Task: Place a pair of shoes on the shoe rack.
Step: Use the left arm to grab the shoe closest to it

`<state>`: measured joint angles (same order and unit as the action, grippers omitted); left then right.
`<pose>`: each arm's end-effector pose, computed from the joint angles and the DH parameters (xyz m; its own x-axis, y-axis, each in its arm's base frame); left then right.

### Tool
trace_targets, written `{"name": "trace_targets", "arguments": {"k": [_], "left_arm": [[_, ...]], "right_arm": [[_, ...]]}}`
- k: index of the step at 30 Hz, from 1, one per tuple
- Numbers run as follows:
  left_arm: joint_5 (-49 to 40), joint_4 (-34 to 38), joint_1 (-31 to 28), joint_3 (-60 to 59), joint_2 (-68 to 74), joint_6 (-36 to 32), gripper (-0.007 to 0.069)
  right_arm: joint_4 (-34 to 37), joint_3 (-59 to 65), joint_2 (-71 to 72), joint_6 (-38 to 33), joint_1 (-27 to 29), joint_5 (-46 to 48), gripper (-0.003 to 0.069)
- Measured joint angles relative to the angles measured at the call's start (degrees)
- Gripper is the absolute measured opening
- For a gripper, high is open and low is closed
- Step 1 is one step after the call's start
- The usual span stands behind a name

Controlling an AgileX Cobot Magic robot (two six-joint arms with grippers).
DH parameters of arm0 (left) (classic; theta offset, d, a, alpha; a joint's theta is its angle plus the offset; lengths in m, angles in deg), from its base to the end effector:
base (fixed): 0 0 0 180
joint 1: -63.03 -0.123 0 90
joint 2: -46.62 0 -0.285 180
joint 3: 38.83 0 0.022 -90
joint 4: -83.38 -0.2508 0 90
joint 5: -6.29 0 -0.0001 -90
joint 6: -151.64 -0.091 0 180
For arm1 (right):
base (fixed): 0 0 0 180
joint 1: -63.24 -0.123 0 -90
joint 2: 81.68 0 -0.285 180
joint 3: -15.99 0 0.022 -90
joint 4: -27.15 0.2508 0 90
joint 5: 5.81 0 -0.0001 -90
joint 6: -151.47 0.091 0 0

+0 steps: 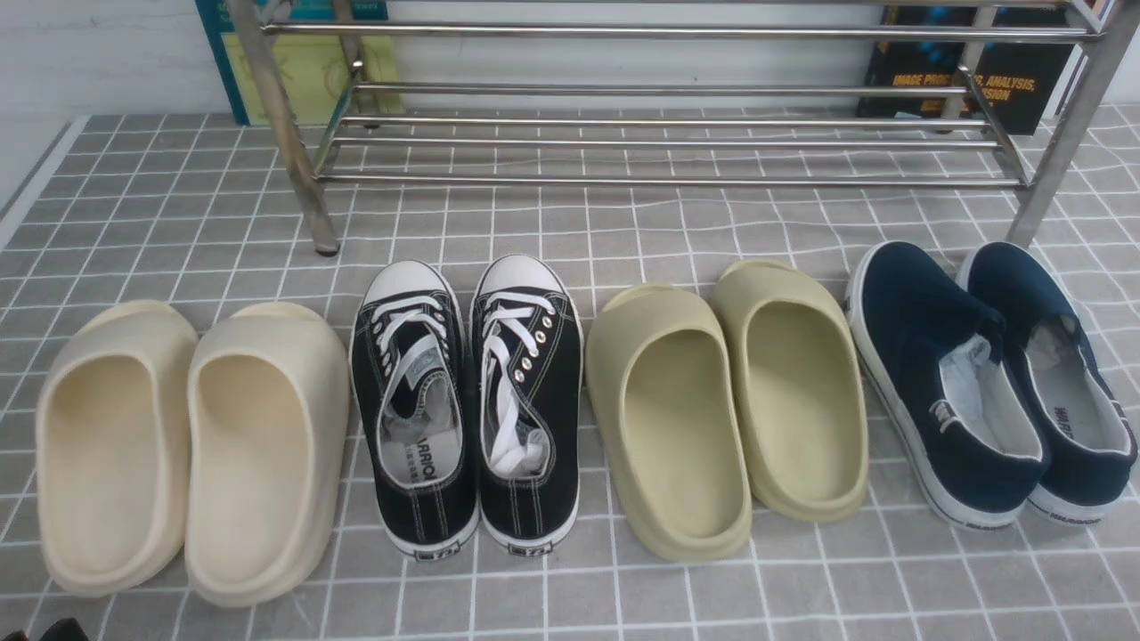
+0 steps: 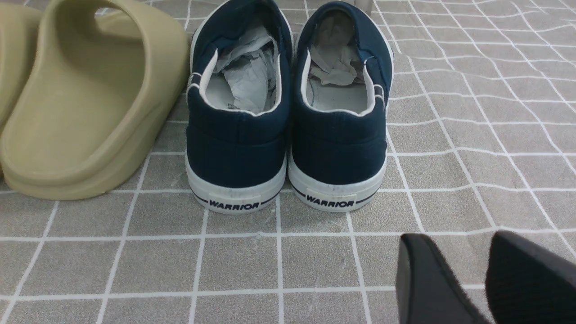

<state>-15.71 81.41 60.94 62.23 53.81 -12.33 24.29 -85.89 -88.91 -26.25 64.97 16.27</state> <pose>0.0524 0.0031 0.1692 -0.2893 -0.2561 -0.9223 -0.1235 0.9655 -0.2293 0.0522 -0.0033 0.1738 -0.2993 0.0026 -0.9542 0.0461 0.9989 -0.0118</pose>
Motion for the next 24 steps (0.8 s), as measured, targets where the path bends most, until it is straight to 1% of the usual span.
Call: {"name": "trace_targets", "arguments": {"k": [16,24], "left_arm": [[0.61,0.46,0.00,0.00,0.00,0.17,0.0239],[3.03,3.04,0.00,0.00,0.00,0.61,0.0239]], "right_arm": [[0.00,0.00,0.00,0.00,0.00,0.00,0.0245],[0.00,0.00,0.00,0.00,0.00,0.00,0.0245]]}}
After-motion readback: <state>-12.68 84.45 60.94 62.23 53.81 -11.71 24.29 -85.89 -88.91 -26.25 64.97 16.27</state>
